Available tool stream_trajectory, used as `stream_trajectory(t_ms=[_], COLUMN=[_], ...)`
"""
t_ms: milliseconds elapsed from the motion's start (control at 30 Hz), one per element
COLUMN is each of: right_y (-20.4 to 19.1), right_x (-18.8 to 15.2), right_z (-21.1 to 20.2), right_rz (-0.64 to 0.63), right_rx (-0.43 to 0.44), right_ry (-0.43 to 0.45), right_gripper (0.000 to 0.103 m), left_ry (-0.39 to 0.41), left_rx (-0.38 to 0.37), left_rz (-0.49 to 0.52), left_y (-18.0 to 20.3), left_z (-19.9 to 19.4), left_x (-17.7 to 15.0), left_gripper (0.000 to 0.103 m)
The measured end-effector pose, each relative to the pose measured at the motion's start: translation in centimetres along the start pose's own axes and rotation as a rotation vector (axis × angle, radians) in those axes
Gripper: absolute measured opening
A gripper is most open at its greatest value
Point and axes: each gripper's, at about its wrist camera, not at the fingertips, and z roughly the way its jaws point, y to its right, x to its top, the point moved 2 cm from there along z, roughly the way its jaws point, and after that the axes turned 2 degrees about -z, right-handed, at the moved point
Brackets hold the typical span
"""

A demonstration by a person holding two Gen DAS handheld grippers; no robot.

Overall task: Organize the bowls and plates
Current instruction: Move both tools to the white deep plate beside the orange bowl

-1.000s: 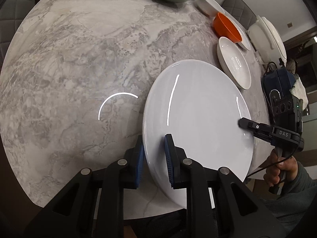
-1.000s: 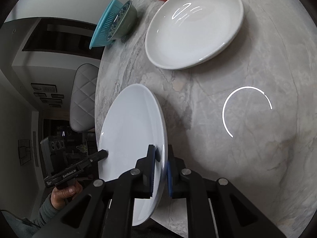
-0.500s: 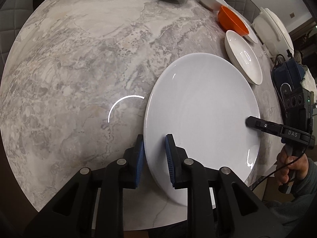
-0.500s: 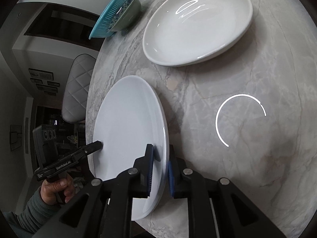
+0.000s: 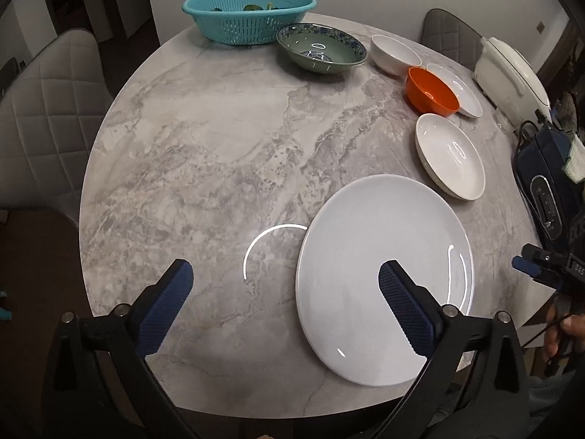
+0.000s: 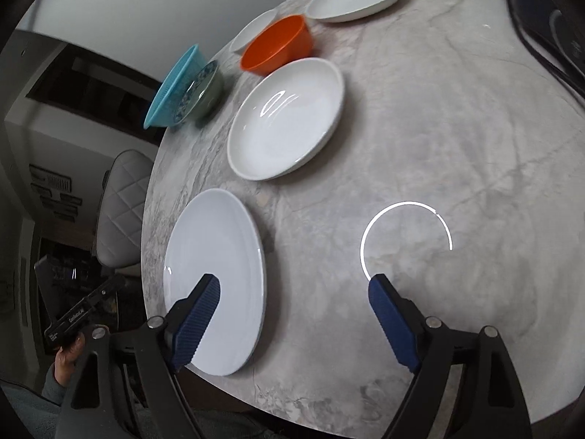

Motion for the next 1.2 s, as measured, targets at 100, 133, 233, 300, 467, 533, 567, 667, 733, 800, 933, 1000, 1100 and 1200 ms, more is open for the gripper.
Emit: stream_trajectory(t_ms=[100, 133, 233, 300, 467, 533, 567, 667, 733, 800, 933, 1000, 1100, 1200], right_y=[1.0, 1.2, 1.4, 1.6, 1.6, 1.5, 1.2, 0.5, 0.1, 0.1, 1.2, 2.2, 3.7, 3.8], right_x=[0.2, 0.2, 0.3, 0.6, 2.3, 3.7, 4.7, 8.3, 11.1, 13.6, 16.9, 17.8, 18.6, 19.6], right_z=[-2.1, -2.6, -3.5, -3.9, -3.7, -3.5, -3.3, -2.9, -3.1, -2.9, -0.9, 0.1, 1.5, 0.9], right_rz=[0.084, 0.105, 0.128, 0.127, 0.082, 0.046, 0.019, -0.058, -0.102, -0.144, -0.167, -0.155, -0.104, -0.099], right_rx=[-0.021, -0.02, -0.01, -0.012, -0.002, 0.009, 0.013, 0.024, 0.047, 0.045, 0.035, 0.041, 0.06, 0.081], right_ry=[0.06, 0.079, 0.11, 0.111, 0.103, 0.087, 0.077, 0.045, 0.048, 0.058, -0.003, -0.025, -0.07, -0.021], right_gripper=[0.096, 0.1, 0.101, 0.101, 0.101, 0.101, 0.101, 0.097, 0.096, 0.096, 0.095, 0.093, 0.086, 0.085], left_ry=[0.079, 0.101, 0.114, 0.09, -0.037, -0.022, -0.021, -0.031, -0.041, -0.056, -0.097, -0.124, -0.146, -0.125], left_rx=[-0.035, -0.038, -0.051, -0.056, -0.083, -0.067, -0.058, -0.051, -0.049, -0.051, -0.064, -0.102, -0.13, -0.15], left_rz=[0.035, 0.054, 0.082, 0.069, -0.034, -0.042, -0.037, -0.014, 0.053, 0.101, 0.182, 0.194, 0.184, 0.179], left_y=[1.3, 1.7, 2.9, 3.3, 3.6, 4.0, 4.4, 5.8, 7.8, 9.6, 12.8, 13.9, 14.6, 15.6], left_z=[-0.6, -0.8, -0.9, -0.4, 1.8, 2.1, 2.3, 3.4, 4.9, 6.8, 10.5, 11.9, 12.8, 12.6], left_x=[1.1, 1.4, 2.3, 3.0, 5.5, 7.2, 8.2, 11.8, 14.0, 15.4, 16.6, 16.3, 16.1, 17.2], left_gripper=[0.103, 0.103, 0.103, 0.103, 0.102, 0.102, 0.102, 0.102, 0.102, 0.101, 0.101, 0.101, 0.1, 0.1])
